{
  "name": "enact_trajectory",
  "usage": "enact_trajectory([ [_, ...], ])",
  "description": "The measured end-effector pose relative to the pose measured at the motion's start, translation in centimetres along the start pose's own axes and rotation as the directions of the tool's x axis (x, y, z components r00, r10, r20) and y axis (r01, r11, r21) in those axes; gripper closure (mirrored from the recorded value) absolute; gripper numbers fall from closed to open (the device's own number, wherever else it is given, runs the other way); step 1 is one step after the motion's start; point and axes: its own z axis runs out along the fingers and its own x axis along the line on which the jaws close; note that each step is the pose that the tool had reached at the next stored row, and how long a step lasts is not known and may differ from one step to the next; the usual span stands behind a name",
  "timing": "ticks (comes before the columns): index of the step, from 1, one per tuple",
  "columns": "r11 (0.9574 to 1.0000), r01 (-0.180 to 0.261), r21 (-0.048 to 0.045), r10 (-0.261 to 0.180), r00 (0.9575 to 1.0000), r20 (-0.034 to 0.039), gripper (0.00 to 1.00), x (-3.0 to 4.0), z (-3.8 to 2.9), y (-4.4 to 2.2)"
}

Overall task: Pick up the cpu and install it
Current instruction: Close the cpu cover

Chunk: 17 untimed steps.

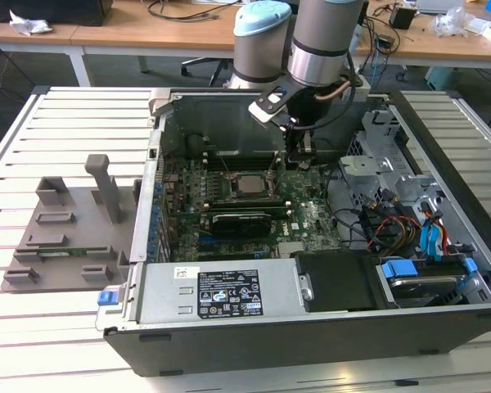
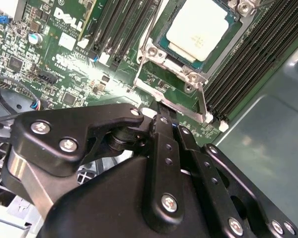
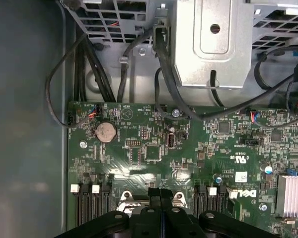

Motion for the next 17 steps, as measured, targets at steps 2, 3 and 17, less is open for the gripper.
enact_trajectory([
  [2, 1.0000, 0.000, 0.0000, 0.000, 1.0000, 0.0001, 0.89, 0.00, 0.00, -0.12],
  [3, 1.0000, 0.000, 0.0000, 0.000, 1.0000, 0.0001, 0.89, 0.01, 0.01, -0.17],
  [17, 1.0000, 0.000, 0.0000, 0.000, 1.0000, 0.0000, 0.89, 0.05, 0.07, -1.39],
])
